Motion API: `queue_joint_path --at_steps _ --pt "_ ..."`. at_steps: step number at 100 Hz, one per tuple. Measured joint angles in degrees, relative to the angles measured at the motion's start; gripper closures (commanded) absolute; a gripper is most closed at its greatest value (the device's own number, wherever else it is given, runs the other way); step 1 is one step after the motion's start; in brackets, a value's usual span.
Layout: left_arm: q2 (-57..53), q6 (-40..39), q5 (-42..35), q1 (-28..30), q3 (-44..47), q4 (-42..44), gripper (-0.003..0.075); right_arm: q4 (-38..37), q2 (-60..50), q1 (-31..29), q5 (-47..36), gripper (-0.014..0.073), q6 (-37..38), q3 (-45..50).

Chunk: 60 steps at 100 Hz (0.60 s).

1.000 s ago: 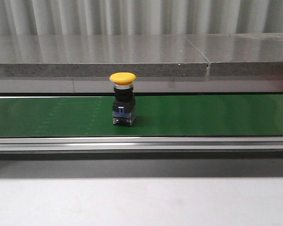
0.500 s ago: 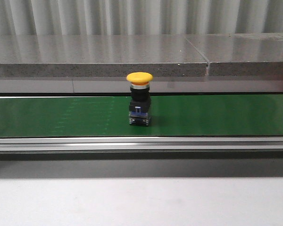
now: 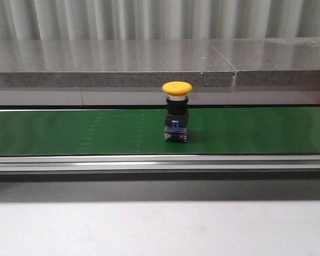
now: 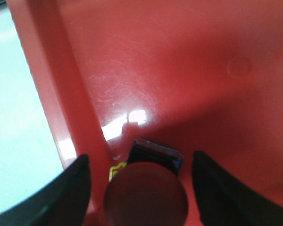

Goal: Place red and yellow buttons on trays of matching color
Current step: 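Lower the red button into the red tray and open the right gripper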

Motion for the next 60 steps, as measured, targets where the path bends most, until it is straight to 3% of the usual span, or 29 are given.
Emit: queue_joint_path --at_steps 37,60 --pt "0.0 0.0 0.0 0.0 0.0 0.0 0.0741 0.0 -8.0 2.0 1.1 0.0066 0.0 0.2" --pt "0.0 0.0 0.0 0.0 0.0 0.0 0.0741 0.0 -17.7 4.8 2.5 0.0066 -0.1 7.6"
